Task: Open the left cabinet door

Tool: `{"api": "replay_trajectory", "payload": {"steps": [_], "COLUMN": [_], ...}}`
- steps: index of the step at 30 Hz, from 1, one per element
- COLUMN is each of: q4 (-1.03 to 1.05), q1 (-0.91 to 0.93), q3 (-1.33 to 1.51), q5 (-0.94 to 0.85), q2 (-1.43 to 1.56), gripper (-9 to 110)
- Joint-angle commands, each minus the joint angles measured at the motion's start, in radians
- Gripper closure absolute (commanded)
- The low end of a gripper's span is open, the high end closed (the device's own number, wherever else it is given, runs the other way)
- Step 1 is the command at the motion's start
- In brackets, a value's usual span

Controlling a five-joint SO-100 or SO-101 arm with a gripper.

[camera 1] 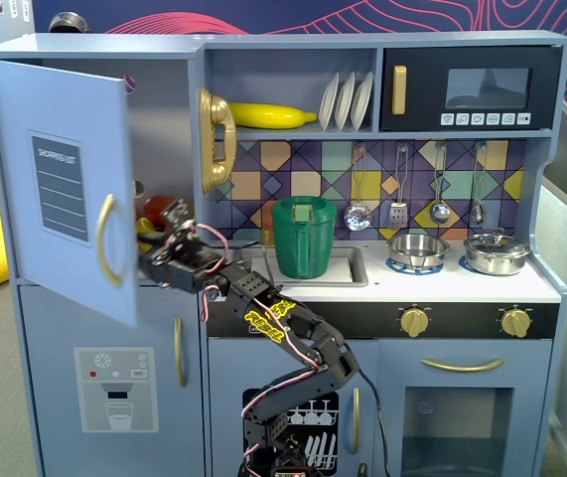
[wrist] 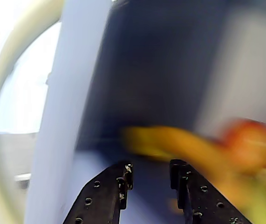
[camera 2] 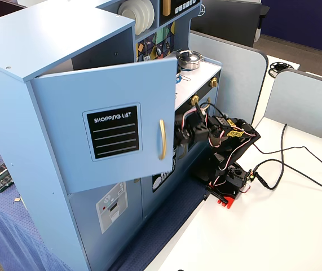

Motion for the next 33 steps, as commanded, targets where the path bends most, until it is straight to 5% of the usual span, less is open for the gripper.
{"api": "replay_trajectory", "payload": {"steps": [1,9,20,33], "q4": [-0.057,-0.083,0.290,0.746], "q1": [-0.133,-0.158,0.512,0.965], "q3": [0.000,0.009,0.209,0.689], "q5": [-0.021,-0.005,0.169,0.336], "q2": [-0.015,-0.048,0.140,0.549], "gripper": [101,101,101,101]}}
